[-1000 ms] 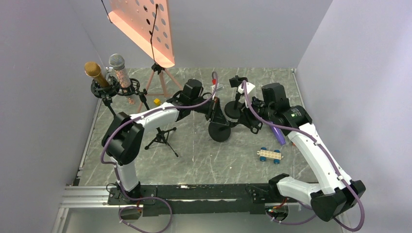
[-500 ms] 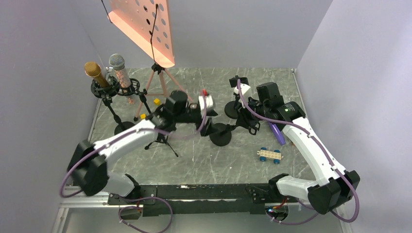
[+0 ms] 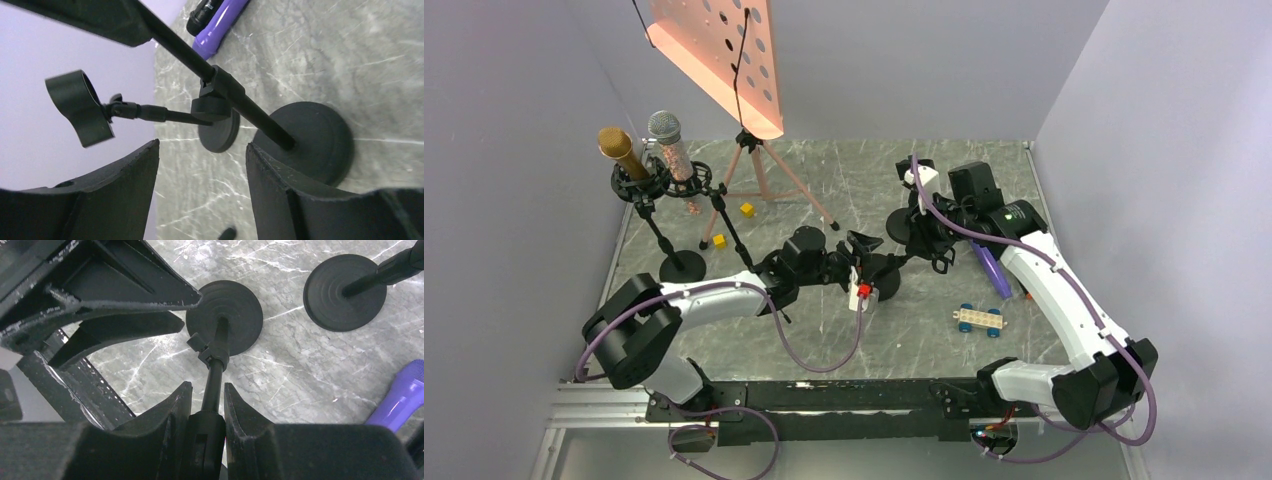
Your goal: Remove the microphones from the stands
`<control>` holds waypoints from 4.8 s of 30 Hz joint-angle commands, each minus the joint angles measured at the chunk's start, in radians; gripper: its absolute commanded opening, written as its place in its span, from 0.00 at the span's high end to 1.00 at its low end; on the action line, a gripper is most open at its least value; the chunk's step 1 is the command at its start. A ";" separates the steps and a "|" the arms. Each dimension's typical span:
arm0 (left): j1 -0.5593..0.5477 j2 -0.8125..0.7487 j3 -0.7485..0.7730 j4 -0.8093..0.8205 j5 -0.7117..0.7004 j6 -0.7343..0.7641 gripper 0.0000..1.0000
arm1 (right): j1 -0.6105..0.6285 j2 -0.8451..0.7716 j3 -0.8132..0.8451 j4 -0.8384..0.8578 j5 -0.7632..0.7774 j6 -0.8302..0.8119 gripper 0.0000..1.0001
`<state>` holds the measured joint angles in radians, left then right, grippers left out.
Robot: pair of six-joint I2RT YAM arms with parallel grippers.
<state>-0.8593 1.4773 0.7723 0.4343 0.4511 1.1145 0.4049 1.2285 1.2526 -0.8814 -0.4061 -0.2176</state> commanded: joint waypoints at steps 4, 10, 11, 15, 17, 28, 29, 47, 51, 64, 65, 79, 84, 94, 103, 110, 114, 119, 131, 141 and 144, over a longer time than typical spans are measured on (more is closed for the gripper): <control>-0.021 0.037 0.019 0.169 0.045 0.188 0.37 | 0.003 0.020 0.037 0.029 -0.080 0.037 1.00; -0.024 0.050 0.031 0.129 0.106 0.243 0.42 | 0.003 0.018 0.027 0.035 -0.086 0.045 1.00; -0.024 0.052 0.032 0.114 0.114 0.261 0.42 | 0.002 0.018 0.025 0.037 -0.088 0.046 1.00; -0.024 0.065 0.040 0.066 0.134 0.326 0.45 | 0.002 0.017 0.024 0.040 -0.087 0.049 1.00; -0.025 0.073 0.045 0.054 0.139 0.351 0.47 | 0.000 0.016 0.022 0.040 -0.087 0.049 1.00; -0.044 0.109 0.073 0.061 0.082 0.318 0.66 | 0.000 0.014 0.025 0.036 -0.086 0.048 1.00; -0.044 0.109 0.073 0.065 0.061 0.298 0.69 | 0.000 0.013 0.023 0.035 -0.084 0.047 1.00; 0.065 0.159 0.507 -0.533 0.364 -0.821 1.00 | -0.001 0.001 0.020 0.034 -0.079 0.043 1.00; 0.088 0.238 0.564 -0.520 0.526 -1.120 1.00 | -0.002 0.000 0.020 0.036 -0.079 0.042 1.00; 0.022 0.050 0.371 -0.429 0.231 -0.697 0.52 | -0.003 -0.018 -0.001 0.049 -0.080 0.050 1.00; 0.009 0.045 0.362 -0.432 0.203 -0.641 0.53 | -0.003 -0.019 -0.001 0.052 -0.080 0.051 1.00; -0.050 0.034 0.265 -0.314 -0.037 -0.407 0.56 | -0.003 -0.022 0.001 0.049 -0.083 0.052 1.00; -0.051 0.047 0.266 -0.315 -0.045 -0.361 0.61 | -0.003 -0.016 0.002 0.059 -0.088 0.059 1.00; 0.041 0.152 0.497 -0.536 0.231 -0.810 1.00 | -0.003 -0.012 0.015 0.041 -0.082 0.039 1.00; 0.135 0.246 0.529 -0.399 0.529 -1.357 1.00 | -0.003 -0.028 0.014 0.057 -0.064 0.017 1.00; 0.137 0.240 0.506 -0.433 0.390 -1.345 0.92 | -0.004 -0.036 0.008 0.066 -0.058 0.023 1.00; 0.134 0.187 0.467 -0.474 0.336 -1.234 0.54 | -0.006 -0.042 -0.003 0.075 -0.058 0.028 1.00; 0.107 0.081 0.390 -0.461 0.224 -0.916 0.43 | -0.006 -0.017 0.016 0.058 -0.068 0.021 1.00; 0.015 -0.004 0.064 -0.017 0.017 -0.022 0.35 | -0.006 0.051 0.073 0.042 -0.084 0.042 1.00; -0.011 0.056 0.085 0.033 0.040 0.158 0.40 | -0.006 0.037 0.058 0.040 -0.080 0.050 1.00; -0.012 0.057 0.088 0.029 0.061 0.194 0.41 | -0.006 0.041 0.059 0.039 -0.079 0.046 1.00</control>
<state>-0.8627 1.5215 0.8371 0.4015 0.4740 1.2041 0.3962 1.2755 1.2884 -0.8936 -0.4484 -0.1864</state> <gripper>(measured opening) 0.597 0.311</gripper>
